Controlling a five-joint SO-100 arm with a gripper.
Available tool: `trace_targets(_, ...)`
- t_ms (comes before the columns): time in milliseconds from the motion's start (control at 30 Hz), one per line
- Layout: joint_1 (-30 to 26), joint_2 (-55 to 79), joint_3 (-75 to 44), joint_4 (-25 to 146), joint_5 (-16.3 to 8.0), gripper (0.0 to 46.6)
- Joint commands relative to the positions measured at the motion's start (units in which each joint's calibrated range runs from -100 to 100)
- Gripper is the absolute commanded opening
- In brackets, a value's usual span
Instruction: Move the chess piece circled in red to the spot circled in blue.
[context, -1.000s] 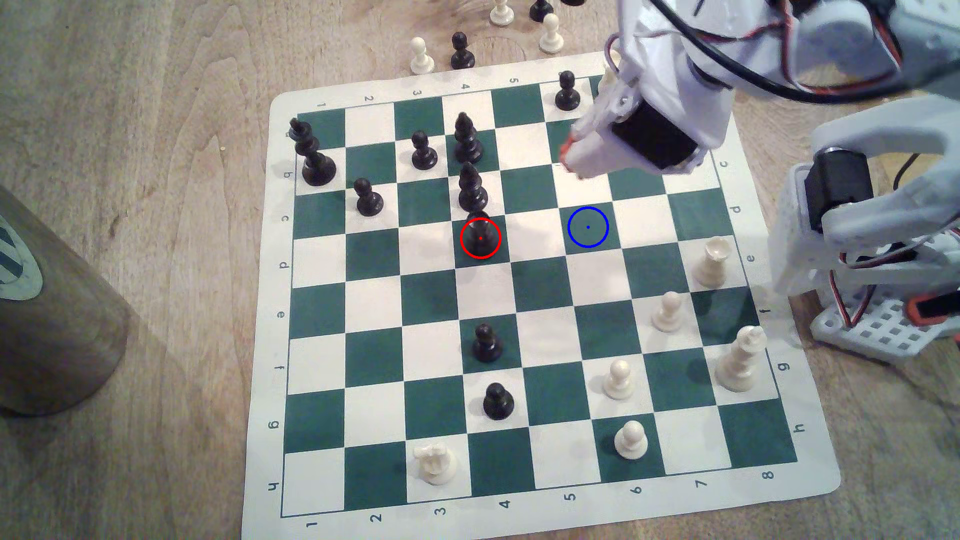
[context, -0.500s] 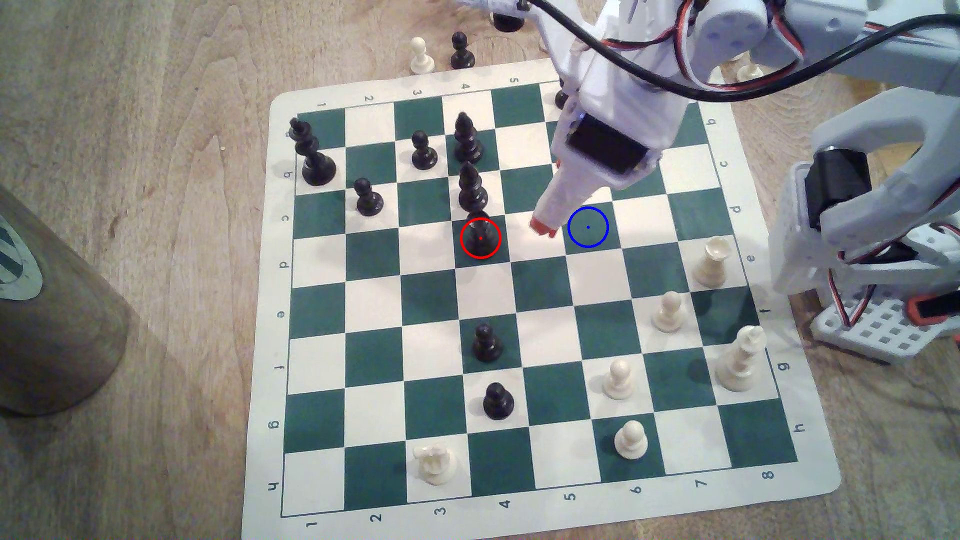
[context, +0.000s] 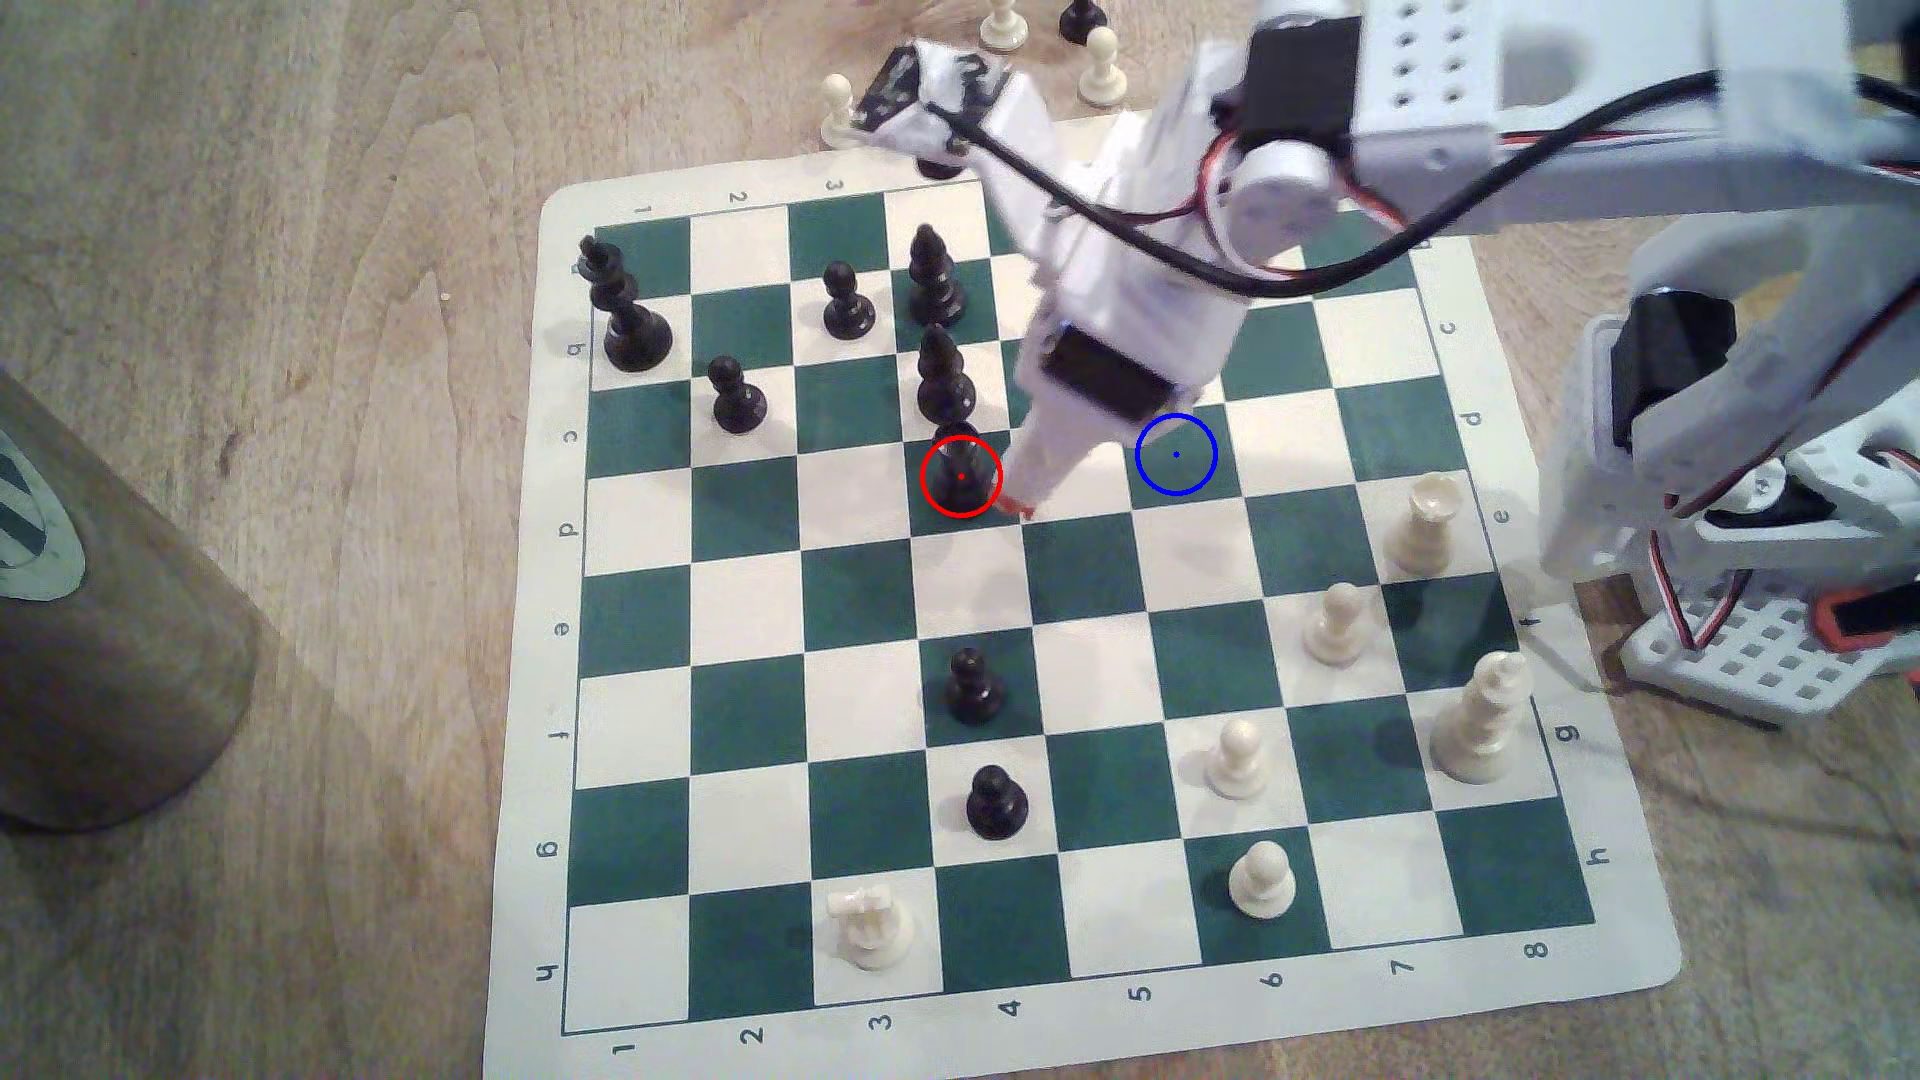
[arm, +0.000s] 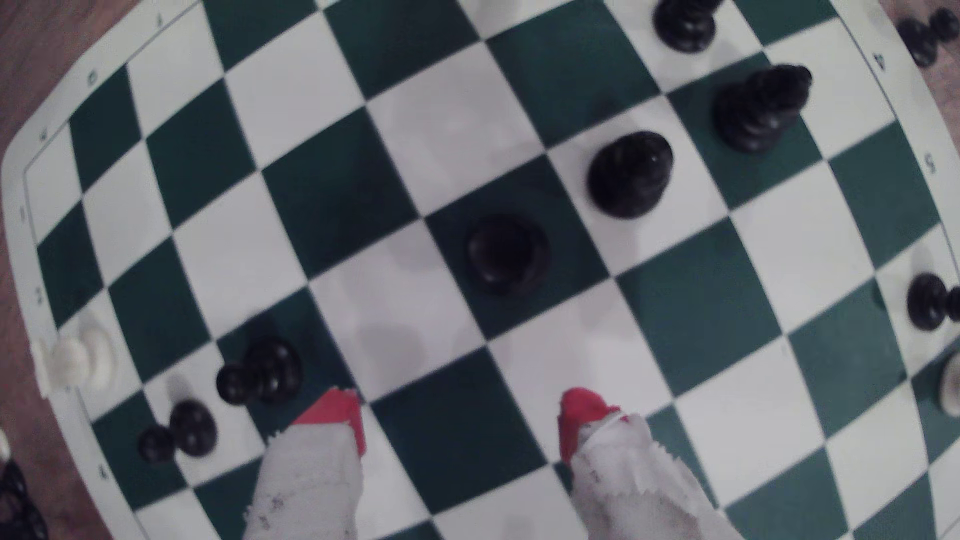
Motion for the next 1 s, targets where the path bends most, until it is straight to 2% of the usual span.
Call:
trace_targets(0, 0.8, 2.91, -1.71, -2.92, 0.1, 20.2)
trace_targets(267, 0.49, 11.9, -6.42, -4.89, -0.05, 19.8)
trace_targets(967, -0.06, 16.57, -11.23, -10.21, -1.9, 19.6)
